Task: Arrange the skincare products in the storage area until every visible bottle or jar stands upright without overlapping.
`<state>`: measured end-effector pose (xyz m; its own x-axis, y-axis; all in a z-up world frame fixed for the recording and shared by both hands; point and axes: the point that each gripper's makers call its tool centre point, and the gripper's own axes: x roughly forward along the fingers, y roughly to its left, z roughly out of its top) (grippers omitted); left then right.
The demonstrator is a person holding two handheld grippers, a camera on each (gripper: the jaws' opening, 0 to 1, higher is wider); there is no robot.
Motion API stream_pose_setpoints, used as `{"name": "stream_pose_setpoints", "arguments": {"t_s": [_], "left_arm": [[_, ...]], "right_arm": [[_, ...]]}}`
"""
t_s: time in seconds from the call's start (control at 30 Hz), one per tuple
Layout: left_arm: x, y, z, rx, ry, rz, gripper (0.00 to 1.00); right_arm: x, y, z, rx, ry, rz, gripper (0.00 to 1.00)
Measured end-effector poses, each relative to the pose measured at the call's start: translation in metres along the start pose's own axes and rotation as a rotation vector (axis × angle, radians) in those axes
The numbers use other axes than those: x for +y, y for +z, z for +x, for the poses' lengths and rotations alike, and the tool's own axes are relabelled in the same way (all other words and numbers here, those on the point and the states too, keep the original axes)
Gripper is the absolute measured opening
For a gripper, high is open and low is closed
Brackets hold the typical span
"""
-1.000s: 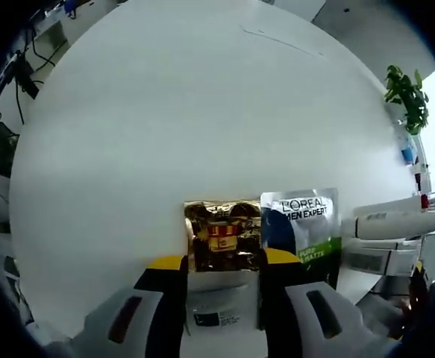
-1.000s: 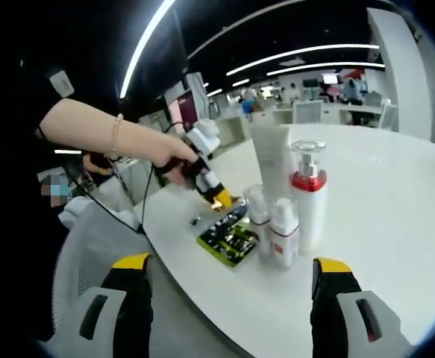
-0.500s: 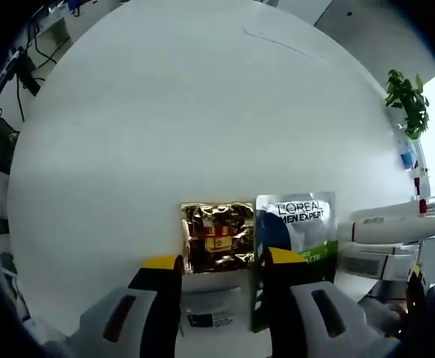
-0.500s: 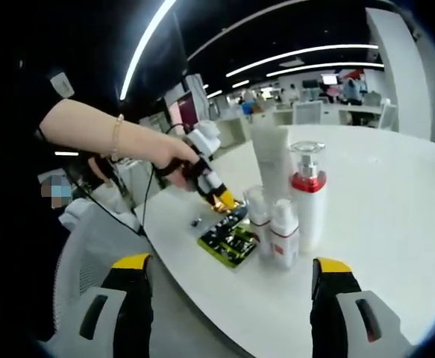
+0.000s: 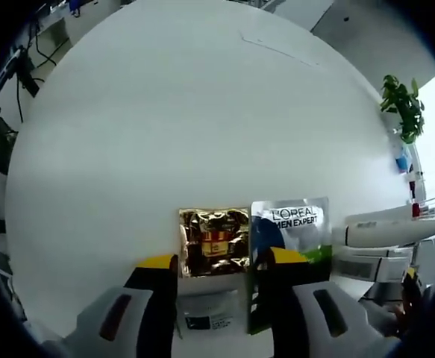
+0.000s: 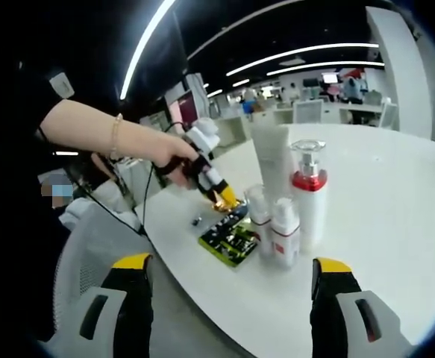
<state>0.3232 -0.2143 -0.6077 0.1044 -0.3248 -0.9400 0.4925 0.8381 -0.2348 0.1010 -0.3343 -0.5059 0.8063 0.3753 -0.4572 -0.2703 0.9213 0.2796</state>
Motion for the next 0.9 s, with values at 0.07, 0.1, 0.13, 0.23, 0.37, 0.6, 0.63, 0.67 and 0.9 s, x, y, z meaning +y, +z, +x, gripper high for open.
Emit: {"name": "stream_pose_setpoints", "arguments": {"t_s": [0.07,0.1,0.13,0.23,0.37,0.6,0.63,0.67,0.9], "left_arm": [[0.0,0.001,-0.002,-0.008,-0.004,0.002,0.46],[0.0,0.002,-0.003,-0.018,-0.013,0.007,0.46],[0.0,0.002,-0.004,-0.019,-0.014,0.005,0.47],[-0.001,0.004,-0.006,-0.043,-0.037,0.009,0.52],[-0.003,0.014,-0.01,-0.116,-0.072,0.052,0.5],[-0.01,0.017,-0.027,-0.21,-0.118,0.072,0.6],[-0.009,0.019,-0.026,-0.216,-0.118,0.077,0.61],[-0.008,0.018,-0.027,-0.221,-0.117,0.078,0.61],[-0.01,0.019,-0.044,-0.309,-0.198,0.112,0.73]], "right_arm": [[0.0,0.0,0.0,0.002,-0.001,0.0,0.92],[0.0,0.0,0.0,0.001,-0.001,0.0,0.92],[0.0,0.0,0.0,0.0,-0.001,0.001,0.92],[-0.001,0.0,0.0,0.0,-0.003,0.003,0.92],[-0.001,-0.001,0.0,0.001,-0.006,0.003,0.93],[0.0,0.001,0.0,-0.012,-0.004,0.013,0.94],[0.0,0.001,0.0,-0.013,-0.005,0.014,0.94],[-0.001,0.001,0.0,-0.013,-0.006,0.015,0.94],[-0.001,0.0,0.0,-0.008,-0.014,0.014,0.95]]}}
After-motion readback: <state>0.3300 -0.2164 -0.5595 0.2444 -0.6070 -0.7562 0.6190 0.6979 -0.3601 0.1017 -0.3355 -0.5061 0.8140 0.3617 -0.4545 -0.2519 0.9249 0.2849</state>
